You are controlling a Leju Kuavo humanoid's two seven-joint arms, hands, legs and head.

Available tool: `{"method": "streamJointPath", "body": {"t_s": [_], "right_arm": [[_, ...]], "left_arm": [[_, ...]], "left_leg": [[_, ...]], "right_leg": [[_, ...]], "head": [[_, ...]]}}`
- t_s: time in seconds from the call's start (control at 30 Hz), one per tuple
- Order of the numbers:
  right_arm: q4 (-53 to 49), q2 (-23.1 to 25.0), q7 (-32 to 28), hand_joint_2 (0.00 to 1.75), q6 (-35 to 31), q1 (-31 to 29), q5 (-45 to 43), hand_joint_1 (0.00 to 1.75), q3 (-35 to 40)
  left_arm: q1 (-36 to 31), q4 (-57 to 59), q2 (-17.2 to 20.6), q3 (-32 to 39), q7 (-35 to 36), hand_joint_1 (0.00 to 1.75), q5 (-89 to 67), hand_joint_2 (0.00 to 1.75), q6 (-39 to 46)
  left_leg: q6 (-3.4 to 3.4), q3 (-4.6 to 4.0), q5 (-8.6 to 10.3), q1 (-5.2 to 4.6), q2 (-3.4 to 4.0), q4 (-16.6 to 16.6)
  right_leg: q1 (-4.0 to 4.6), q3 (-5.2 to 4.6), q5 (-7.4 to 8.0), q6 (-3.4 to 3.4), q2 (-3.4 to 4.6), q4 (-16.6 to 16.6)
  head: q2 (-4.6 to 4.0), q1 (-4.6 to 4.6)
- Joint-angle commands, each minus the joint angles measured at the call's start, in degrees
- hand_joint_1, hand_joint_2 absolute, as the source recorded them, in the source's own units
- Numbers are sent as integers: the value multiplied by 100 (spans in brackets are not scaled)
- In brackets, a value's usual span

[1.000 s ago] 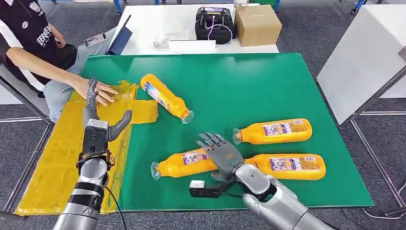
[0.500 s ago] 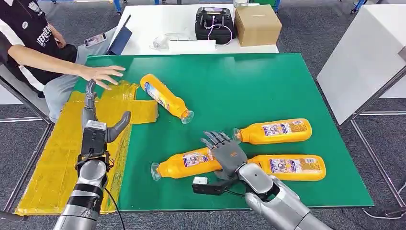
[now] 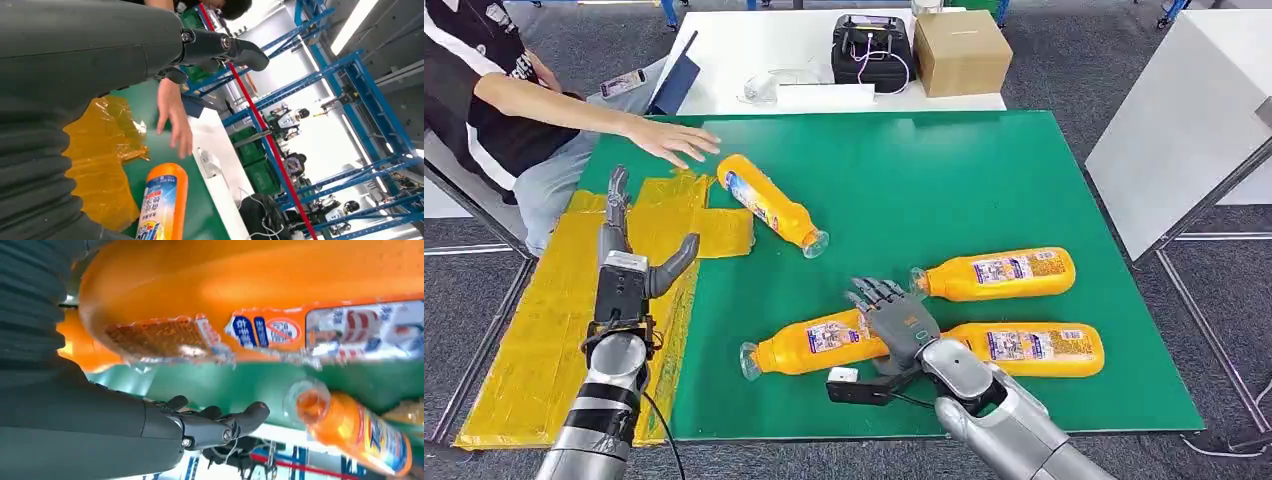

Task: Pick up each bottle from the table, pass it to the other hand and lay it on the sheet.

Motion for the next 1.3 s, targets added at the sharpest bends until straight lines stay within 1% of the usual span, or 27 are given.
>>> {"method": "streamJointPath", "body": {"t_s": [0.03,0.1,0.2,0.27,0.33,0.43,0.47,0.5,0.53,0.57,0.6,0.63,0.67,0.7,0.73,0.87,1.03,1.1,1.13,1.17,1.2,1.27,1.3], "right_arm": [[867,165,-88,175,136,-407,-66,0,73],[1017,201,-134,175,170,-467,-111,0,113],[1197,255,-180,175,197,-532,-162,0,155],[1266,264,-182,175,203,-558,-161,0,162],[1396,299,-200,175,225,-605,-184,0,202],[1530,338,-224,175,248,-663,-200,0,239],[1530,338,-224,175,248,-663,-200,16,239],[1530,338,-224,175,248,-663,-200,47,239],[1532,339,-225,175,248,-675,-200,72,237],[1532,339,-225,175,248,-675,-200,120,237],[1532,339,-225,175,248,-675,-200,141,237],[1552,347,-232,175,250,-690,-203,148,241],[1567,352,-243,175,249,-696,-208,152,247],[1596,360,-266,175,237,-704,-226,154,257],[1625,366,-285,175,216,-717,-244,154,278],[1627,368,-298,175,183,-725,-270,159,298],[1598,362,-294,175,147,-718,-292,155,289],[1545,363,-277,175,72,-684,-290,155,261],[1485,382,-209,175,-83,-633,-252,159,201],[1396,412,-140,175,-218,-561,-205,175,116],[1275,444,-63,175,-368,-479,-168,175,5],[1212,463,-34,175,-371,-456,-144,175,-1],[1139,468,30,175,-454,-418,-108,175,-66]], "left_arm": [[-259,435,-75,81,23,0,46,175,-51],[-275,474,-81,64,14,0,59,175,-55],[-295,537,-89,49,8,0,72,175,-52],[-297,563,-94,39,8,0,75,175,-59],[-303,589,-100,27,-4,0,87,175,-52],[-314,614,-101,15,-8,0,98,175,-56],[-314,614,-101,15,-8,0,98,175,-56],[-314,614,-101,15,-8,0,98,175,-56],[-309,617,-103,16,-8,0,100,175,-54],[-309,617,-103,16,-8,0,100,175,-54],[-309,617,-103,16,-8,0,100,175,-54],[-298,634,-107,8,-8,0,101,175,-59],[-298,644,-108,5,-9,0,106,175,-62],[-296,661,-111,-1,-16,0,119,175,-64],[-295,676,-111,-10,-27,0,136,175,-62],[-290,693,-111,-25,-37,0,162,175,-62],[-277,678,-110,-32,-42,0,173,175,-66],[-257,650,-115,-33,-40,0,181,175,-69],[-236,624,-118,-31,-36,0,184,175,-71],[-200,574,-124,-21,-25,0,185,175,-64],[-160,519,-124,-20,-16,0,183,175,-75],[-138,491,-123,-20,-14,0,182,175,-78],[-126,469,-124,-18,-4,0,178,175,-78]], "left_leg": [[-5,29,-8,11,18,-4],[-3,13,-3,3,10,-2],[-2,10,-1,0,5,-2],[-4,21,-4,8,10,-3],[-2,12,-2,2,6,-2],[-4,22,-4,6,9,-4],[-3,14,-3,5,9,-2],[-4,22,-4,8,9,-3],[-3,17,-3,5,8,-3],[-2,11,-1,2,4,-1],[-3,17,-3,6,7,-2],[-2,13,-2,2,6,-2],[-4,22,-4,7,9,-3],[-2,14,-2,4,7,-1],[-4,23,-3,8,7,-3],[-2,15,-2,3,4,-2],[-5,31,-5,11,6,-5],[-2,17,-2,3,2,-3],[-4,26,-5,8,6,-4],[-3,16,-2,4,2,-2],[-4,24,-4,8,4,-4],[-3,16,-3,4,4,-2],[-4,26,-6,7,9,-4]], "right_leg": [[14,35,-1,-6,6,-17],[4,15,-1,-3,2,-7],[1,10,-1,-2,0,-4],[9,26,-1,-4,0,-12],[3,14,-1,-2,0,-6],[8,26,-1,-4,-1,-12],[6,16,0,-3,1,-8],[9,28,-1,-4,-2,-13],[6,19,-1,-3,-2,-9],[3,12,-1,-2,-3,-4],[7,21,-1,-3,-3,-9],[3,14,-1,-2,-2,-6],[9,26,-1,-4,-1,-12],[5,16,-1,-3,-2,-6],[9,28,-1,-4,-4,-13],[4,18,-1,-2,-3,-7],[13,39,-3,-5,-6,-19],[3,20,-3,-3,-6,-7],[9,32,-3,-4,-4,-14],[4,20,-2,-3,-6,-8],[9,30,-3,-4,-6,-14],[4,18,-3,-3,-3,-8],[9,30,-4,-5,-2,-13]], "head": [[0,0],[0,0],[0,0],[0,0],[0,0],[0,0],[0,0],[0,0],[0,0],[0,0],[0,2],[0,0],[0,2],[0,0],[0,0],[0,0],[0,0],[0,0],[0,0],[0,0],[0,0],[0,0],[0,0]]}}
